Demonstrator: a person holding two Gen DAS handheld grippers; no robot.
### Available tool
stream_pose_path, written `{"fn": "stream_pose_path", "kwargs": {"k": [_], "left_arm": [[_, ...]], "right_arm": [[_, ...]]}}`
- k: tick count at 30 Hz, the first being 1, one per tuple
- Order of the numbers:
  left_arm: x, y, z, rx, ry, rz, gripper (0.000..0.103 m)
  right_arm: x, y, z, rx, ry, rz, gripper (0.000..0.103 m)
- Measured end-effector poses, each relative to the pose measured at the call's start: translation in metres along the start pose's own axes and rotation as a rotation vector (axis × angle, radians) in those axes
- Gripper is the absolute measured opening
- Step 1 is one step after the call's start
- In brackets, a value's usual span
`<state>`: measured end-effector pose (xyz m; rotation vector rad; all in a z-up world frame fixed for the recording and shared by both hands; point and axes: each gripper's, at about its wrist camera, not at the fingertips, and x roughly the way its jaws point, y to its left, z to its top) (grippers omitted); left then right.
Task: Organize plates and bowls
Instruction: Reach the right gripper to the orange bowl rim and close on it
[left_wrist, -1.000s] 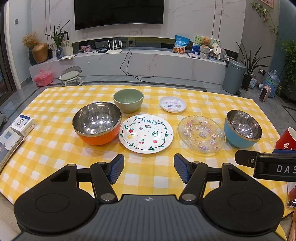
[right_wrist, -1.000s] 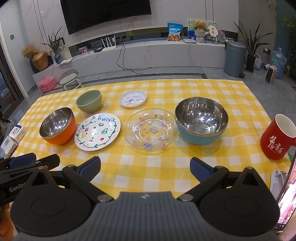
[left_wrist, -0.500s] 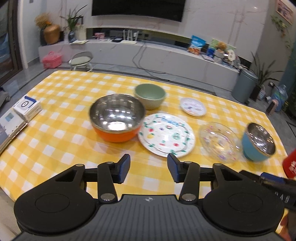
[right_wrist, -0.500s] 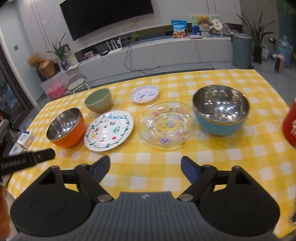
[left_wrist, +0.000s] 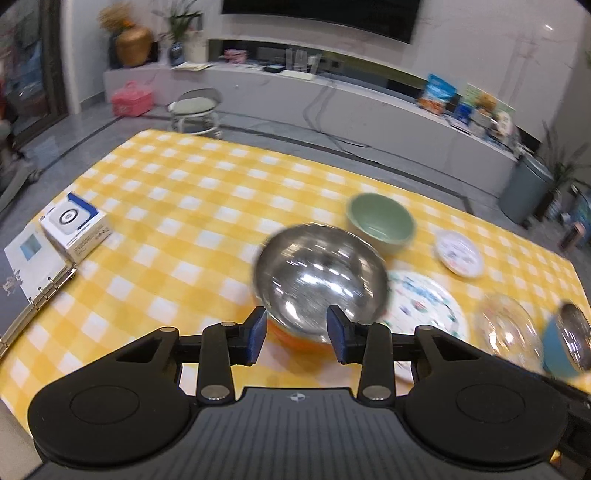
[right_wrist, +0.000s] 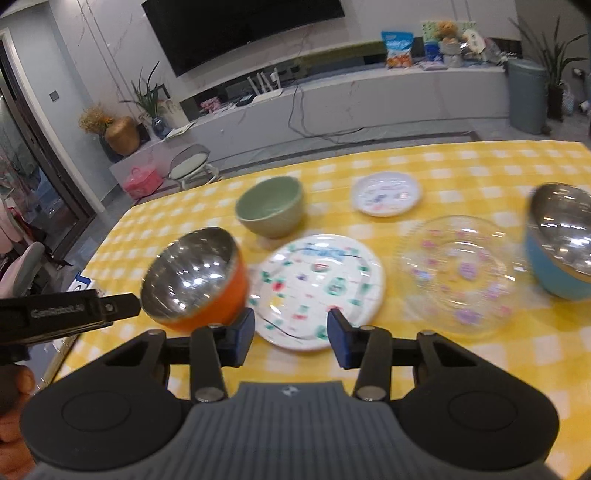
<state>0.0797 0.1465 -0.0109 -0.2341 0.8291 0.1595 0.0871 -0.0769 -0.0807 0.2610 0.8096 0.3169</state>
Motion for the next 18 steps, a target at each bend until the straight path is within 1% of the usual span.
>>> {"fn": "stream_pose_path", "kwargs": {"k": [2,4,6,9,13,17,18], "left_arm": [[0.011,0.011,0.005,-0.044,-0.013,0.004,0.044],[0.019,0.02,0.006,-0.086,-0.03,-0.013,0.048],[0.029,0.026,0.006,-0.111,-0.017,-0.03,0.049],[0.038,0.031,0.002,-0.136,0.0,-0.035,0.049],[0.046,0.035,-0.001,-0.157,0.002,-0.058,0.053],[0.053,0.033,-0.002,-0.155,0.022,-0.067,0.053],[0.055,0.033,-0.003,-0.154,0.027,-0.064,0.05]], "right_arm": [[0.014,0.012,0.006,-0.007,0.006,-0.002,0.04],[0.028,0.022,0.01,-0.014,0.01,-0.013,0.04],[0.04,0.028,0.012,-0.012,0.021,-0.019,0.04],[0.055,0.034,0.015,0.002,0.035,-0.024,0.039],[0.068,0.041,0.016,0.027,0.046,-0.017,0.04],[0.079,0.051,0.015,0.041,0.06,-0.02,0.039],[0.08,0.051,0.015,0.047,0.064,-0.017,0.037]]}}
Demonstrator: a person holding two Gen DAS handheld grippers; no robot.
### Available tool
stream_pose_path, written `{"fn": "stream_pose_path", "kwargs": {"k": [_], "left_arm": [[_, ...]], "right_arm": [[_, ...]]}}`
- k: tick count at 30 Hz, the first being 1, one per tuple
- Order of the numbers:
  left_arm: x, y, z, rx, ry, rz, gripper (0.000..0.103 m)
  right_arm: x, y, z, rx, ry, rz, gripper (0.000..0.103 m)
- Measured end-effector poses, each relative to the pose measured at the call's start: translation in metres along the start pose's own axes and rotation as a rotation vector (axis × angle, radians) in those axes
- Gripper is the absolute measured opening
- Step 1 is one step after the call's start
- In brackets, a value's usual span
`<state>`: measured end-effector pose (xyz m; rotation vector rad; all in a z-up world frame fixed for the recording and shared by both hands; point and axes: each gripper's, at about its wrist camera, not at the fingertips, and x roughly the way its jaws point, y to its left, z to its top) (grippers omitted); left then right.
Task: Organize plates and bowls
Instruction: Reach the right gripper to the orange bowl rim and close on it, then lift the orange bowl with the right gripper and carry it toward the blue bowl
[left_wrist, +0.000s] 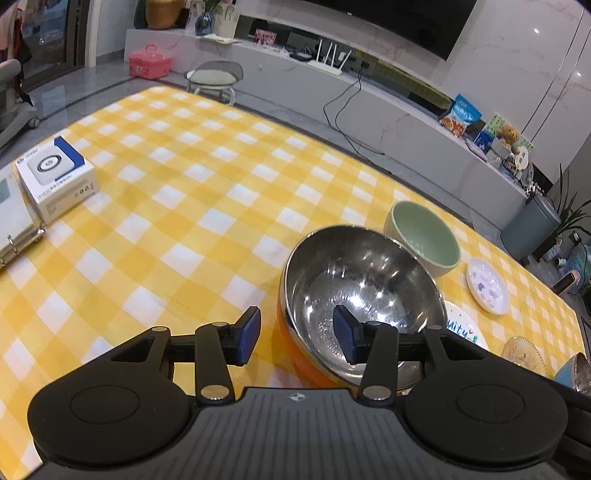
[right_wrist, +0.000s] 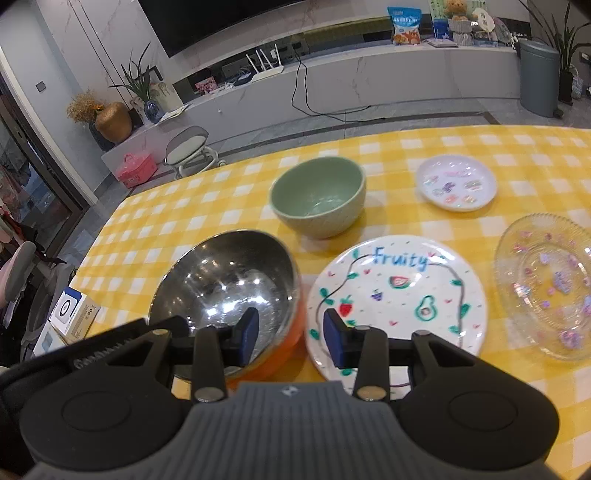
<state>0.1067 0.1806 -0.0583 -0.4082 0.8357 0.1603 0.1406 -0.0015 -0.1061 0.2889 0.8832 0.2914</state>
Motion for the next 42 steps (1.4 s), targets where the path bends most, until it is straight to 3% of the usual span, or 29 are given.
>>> {"fn": "stream_pose_path", "kwargs": {"k": [4,8,13,21,27,33,42], "left_arm": [[0.002,0.002,-0.003,0.0,-0.001,0.022,0.034],[0.002,0.0,-0.005,0.011,-0.007,0.007,0.026],[0.0,-0.006,-0.007,0.034,0.004,0.052,0.018],[-0.026,-0.006,-0.01,0.028,0.018,0.08,0.016],[-0.056,-0.008,-0.02,0.0,0.042,0.046,0.016],[-0.086,-0.013,-0.04,0.004,0.052,0.035,0.016],[-0.11,-0.013,-0.074,0.017,0.103,0.047,0.016]], "right_arm": [[0.003,0.004,-0.002,0.014,0.006,-0.004,0.025],[0.007,0.006,-0.004,-0.004,0.007,-0.026,0.021],[0.004,0.004,-0.004,0.01,0.004,-0.019,0.016],[-0.016,0.004,-0.011,0.025,0.028,0.0,0.015],[-0.053,-0.002,-0.023,0.043,0.025,0.009,0.013],[-0.091,-0.009,-0.043,0.029,0.033,0.013,0.013],[-0.124,-0.034,-0.081,0.105,0.118,0.054,0.013]]}}
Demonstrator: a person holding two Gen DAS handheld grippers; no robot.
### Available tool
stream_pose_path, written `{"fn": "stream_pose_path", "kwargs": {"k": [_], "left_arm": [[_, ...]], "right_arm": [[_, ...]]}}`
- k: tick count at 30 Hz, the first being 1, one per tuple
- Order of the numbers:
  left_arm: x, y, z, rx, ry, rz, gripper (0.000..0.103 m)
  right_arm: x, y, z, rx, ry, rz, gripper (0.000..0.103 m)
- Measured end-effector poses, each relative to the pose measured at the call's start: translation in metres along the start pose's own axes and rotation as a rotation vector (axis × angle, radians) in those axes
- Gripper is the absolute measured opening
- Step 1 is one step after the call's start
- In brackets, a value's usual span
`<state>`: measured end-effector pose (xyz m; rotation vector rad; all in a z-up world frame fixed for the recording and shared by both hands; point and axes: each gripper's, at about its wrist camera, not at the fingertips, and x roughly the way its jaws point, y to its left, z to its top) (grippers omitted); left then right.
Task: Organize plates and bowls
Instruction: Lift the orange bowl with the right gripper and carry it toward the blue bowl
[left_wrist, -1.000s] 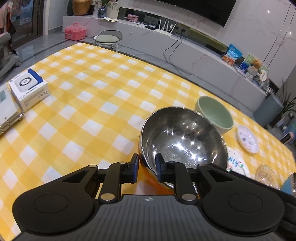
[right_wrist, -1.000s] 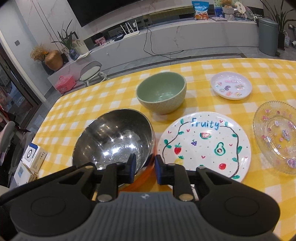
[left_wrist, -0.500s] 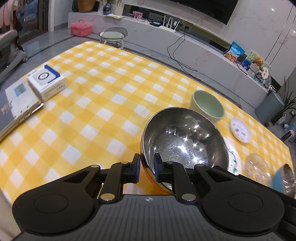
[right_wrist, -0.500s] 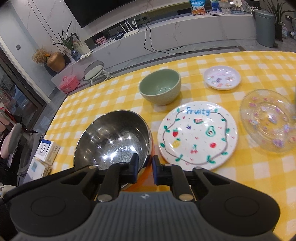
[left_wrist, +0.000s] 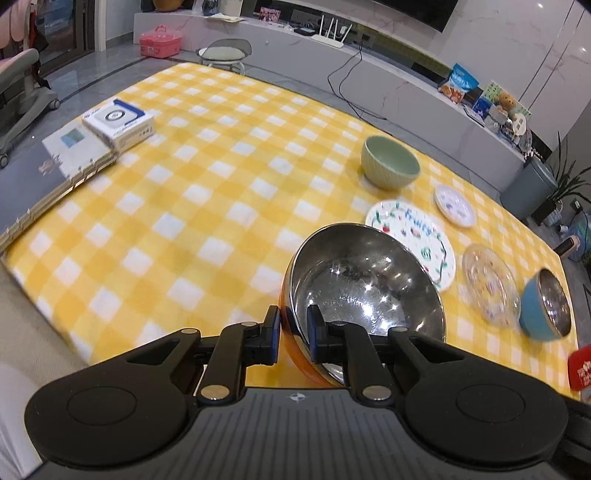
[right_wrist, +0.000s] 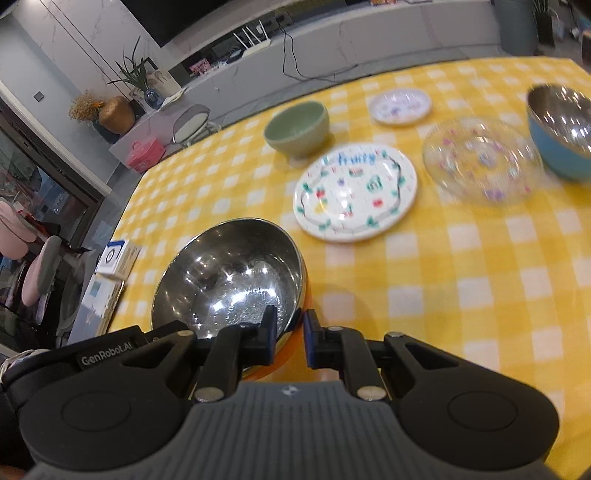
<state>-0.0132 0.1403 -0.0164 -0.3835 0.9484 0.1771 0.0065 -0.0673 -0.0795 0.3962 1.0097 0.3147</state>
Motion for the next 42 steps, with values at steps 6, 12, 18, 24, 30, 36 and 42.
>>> {"fn": "stream_pose_path", "kwargs": {"k": [6,12,18,24,30,36,42], "left_arm": [[-0.001,0.0,-0.023,0.012,0.029,0.005,0.016],[0.006,0.003,-0.034,-0.001,0.049,-0.02,0.016],[0.007,0.001,-0.038,0.026,0.048,-0.017,0.015],[0.009,0.002,-0.041,0.029,0.051,0.001,0.015],[-0.002,0.0,-0.036,0.03,0.015,0.001,0.028],[-0.025,-0.011,-0.03,0.066,-0.085,0.021,0.029],[-0.048,-0.045,-0.023,0.142,-0.159,-0.053,0.032]], "right_arm": [[-0.009,-0.008,-0.021,-0.005,0.027,-0.022,0.013],[-0.014,-0.015,-0.025,-0.005,0.021,-0.041,0.011],[-0.012,-0.016,-0.026,-0.011,0.024,-0.051,0.01],[-0.008,-0.015,-0.029,-0.029,0.034,-0.063,0.011],[-0.015,-0.016,-0.025,-0.013,0.023,-0.043,0.025],[-0.035,-0.012,-0.019,-0.052,-0.044,-0.049,0.033],[-0.063,-0.02,-0.009,-0.084,-0.141,-0.089,0.046]]}}
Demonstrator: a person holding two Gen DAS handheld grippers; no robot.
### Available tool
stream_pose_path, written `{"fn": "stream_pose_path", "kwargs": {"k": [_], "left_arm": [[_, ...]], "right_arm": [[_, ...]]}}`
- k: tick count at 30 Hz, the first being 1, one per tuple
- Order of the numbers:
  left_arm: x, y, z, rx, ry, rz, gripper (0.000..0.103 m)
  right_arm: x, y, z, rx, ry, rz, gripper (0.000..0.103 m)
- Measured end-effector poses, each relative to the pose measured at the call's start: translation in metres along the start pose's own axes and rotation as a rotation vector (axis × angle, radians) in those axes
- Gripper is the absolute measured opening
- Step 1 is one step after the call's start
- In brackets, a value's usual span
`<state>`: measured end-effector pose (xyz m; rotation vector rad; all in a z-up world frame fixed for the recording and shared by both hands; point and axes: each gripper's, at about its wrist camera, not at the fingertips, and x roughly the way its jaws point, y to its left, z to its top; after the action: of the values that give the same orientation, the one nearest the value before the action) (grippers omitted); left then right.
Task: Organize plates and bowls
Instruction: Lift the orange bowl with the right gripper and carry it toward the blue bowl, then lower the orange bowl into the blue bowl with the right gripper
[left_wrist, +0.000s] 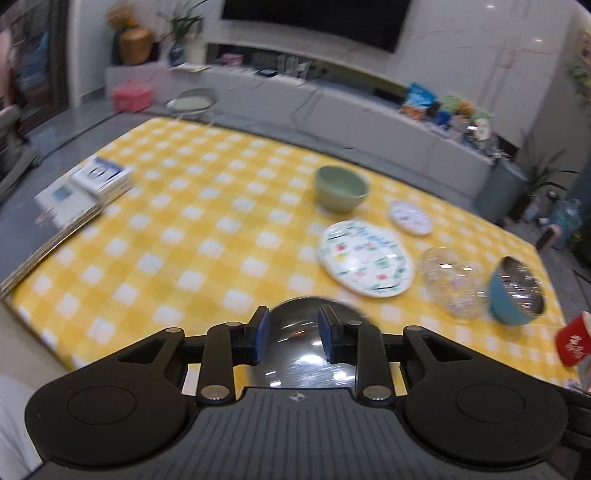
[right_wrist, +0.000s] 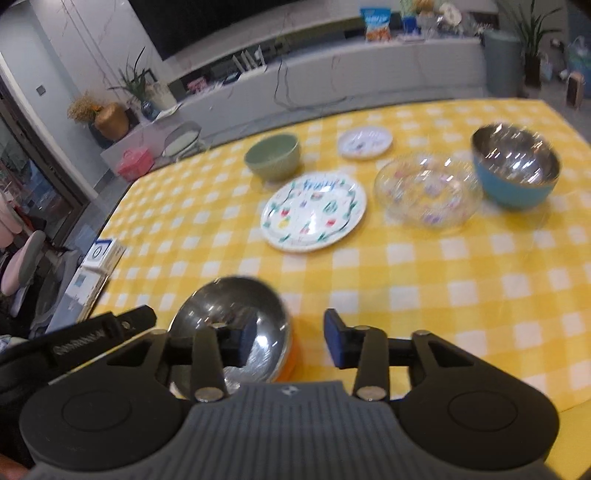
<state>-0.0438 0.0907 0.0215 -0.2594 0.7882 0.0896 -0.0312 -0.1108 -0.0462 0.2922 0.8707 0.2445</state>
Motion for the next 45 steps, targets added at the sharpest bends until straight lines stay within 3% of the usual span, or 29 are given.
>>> {"fn": "stream_pose_path", "kwargs": {"k": [7,11,15,19,27,32,41,45], "left_arm": [[0.003,-0.054,0.009,0.088,-0.023,-0.112,0.032],[0.014,-0.079,0.011,0.098,-0.009,-0.169,0.032],[0.03,-0.102,0.013,0.092,0.02,-0.187,0.04],[0.047,-0.123,0.014,0.082,0.054,-0.216,0.041],[0.077,-0.181,0.011,0.205,0.016,-0.226,0.045],[0.106,-0.207,0.015,0.207,0.072,-0.289,0.045],[0.155,-0.241,0.02,0.207,0.084,-0.338,0.045],[0.177,-0.251,0.018,0.229,0.096,-0.32,0.045]], "right_arm": [[-0.02,-0.039,0.016,0.031,-0.08,-0.053,0.046],[-0.029,-0.073,0.026,0.101,-0.138,-0.115,0.056],[-0.034,-0.105,0.034,0.166,-0.198,-0.176,0.056],[-0.035,-0.136,0.042,0.218,-0.238,-0.234,0.056],[-0.015,-0.179,0.059,0.27,-0.262,-0.351,0.06],[0.0,-0.209,0.069,0.35,-0.267,-0.357,0.06],[0.031,-0.244,0.082,0.441,-0.281,-0.331,0.057],[0.048,-0.248,0.083,0.432,-0.262,-0.345,0.047]]}}
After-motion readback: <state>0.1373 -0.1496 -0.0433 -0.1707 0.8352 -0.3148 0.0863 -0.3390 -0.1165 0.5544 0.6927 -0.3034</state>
